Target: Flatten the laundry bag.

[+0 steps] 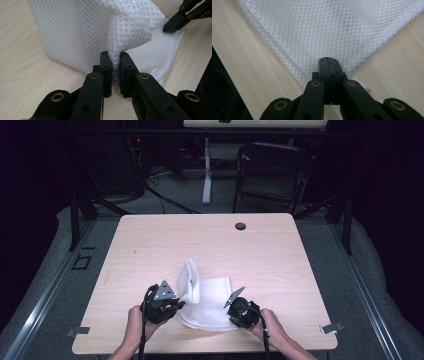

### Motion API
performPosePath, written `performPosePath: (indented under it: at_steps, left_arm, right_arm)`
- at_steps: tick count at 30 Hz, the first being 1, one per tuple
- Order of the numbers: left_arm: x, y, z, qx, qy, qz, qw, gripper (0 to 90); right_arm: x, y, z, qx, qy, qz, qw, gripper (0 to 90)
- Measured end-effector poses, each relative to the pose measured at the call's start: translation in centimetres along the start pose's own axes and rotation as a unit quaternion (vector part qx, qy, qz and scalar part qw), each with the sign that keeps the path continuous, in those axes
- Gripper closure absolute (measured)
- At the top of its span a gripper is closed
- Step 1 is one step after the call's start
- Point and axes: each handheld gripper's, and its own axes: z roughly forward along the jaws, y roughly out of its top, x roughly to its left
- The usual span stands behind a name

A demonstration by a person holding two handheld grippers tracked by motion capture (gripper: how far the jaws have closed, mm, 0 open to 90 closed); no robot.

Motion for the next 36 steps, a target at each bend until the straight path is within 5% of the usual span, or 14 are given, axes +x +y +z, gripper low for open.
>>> performPosePath:
  at_steps: [13, 20, 36]
  left_arm:
    - [0.4, -0.5, 0.4, 0.014, -0.005, -0.012, 0.9998, 82.7]
    - [0.8, -1.0, 0.6, 0.048, -0.017, -0.024, 0.9984, 81.9]
    - [0.9, -1.4, 0.9, 0.055, -0.018, -0.039, 0.9975, 80.6]
  right_arm:
    - [-1.0, -0.4, -0.3, 0.010, -0.007, 0.009, 0.9999, 90.0]
    - [-1.1, -0.6, -0.4, 0.013, -0.005, 0.014, 0.9998, 90.0]
    - [-1.5, -1.0, -0.6, 0.014, -0.013, 0.016, 0.9997, 90.0]
